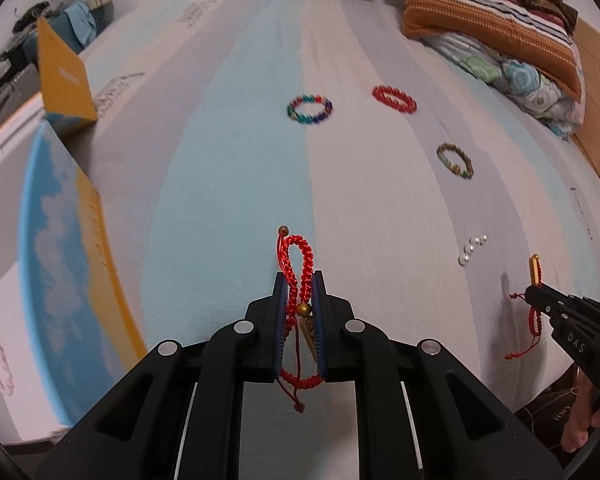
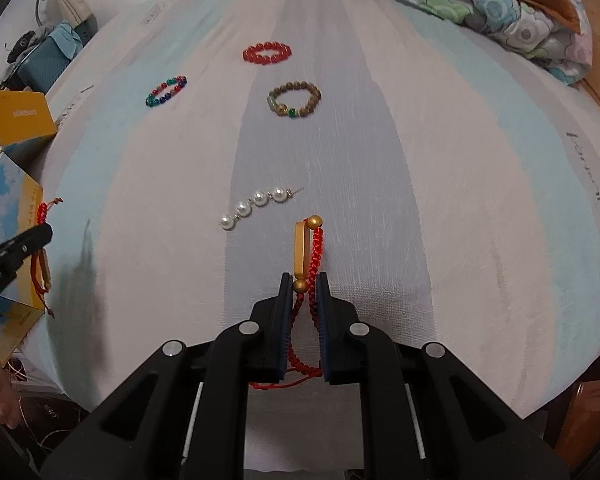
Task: Organize jewelry
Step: 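Carry both red cord bracelets over the cardboard box with both tools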
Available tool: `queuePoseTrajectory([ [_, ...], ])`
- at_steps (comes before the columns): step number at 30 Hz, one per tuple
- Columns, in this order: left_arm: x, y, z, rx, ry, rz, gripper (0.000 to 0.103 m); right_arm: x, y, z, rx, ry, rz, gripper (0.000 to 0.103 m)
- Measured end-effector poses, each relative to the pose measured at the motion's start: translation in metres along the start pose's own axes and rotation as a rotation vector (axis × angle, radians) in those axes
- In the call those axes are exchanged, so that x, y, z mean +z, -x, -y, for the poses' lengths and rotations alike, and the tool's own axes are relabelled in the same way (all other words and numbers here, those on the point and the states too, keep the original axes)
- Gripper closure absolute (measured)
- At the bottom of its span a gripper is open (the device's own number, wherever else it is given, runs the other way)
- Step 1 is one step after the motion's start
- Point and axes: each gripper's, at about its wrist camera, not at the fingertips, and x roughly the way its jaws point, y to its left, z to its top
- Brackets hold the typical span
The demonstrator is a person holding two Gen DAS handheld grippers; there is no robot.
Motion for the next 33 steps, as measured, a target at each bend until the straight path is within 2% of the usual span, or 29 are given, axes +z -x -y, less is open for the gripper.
queuePoseTrajectory([
  [9, 0.016, 0.044, -0.020, 0.039, 0.017, 0.084, 0.092, 0.009, 0.038, -0.020, 0.002, 0.029, 0.081, 0.092],
  [24, 0.026, 0.113, -0.063, 0.117, 0.053, 0.207, 0.092, 0.025, 0.072, -0.056, 0.013, 0.051, 0.130, 0.092],
  [33, 0.023, 0.129, -0.117, 0.229, 0.123, 0.194, 0.092, 0.037, 0.104, -0.109, 0.048, 0.127, 0.192, 0.092],
])
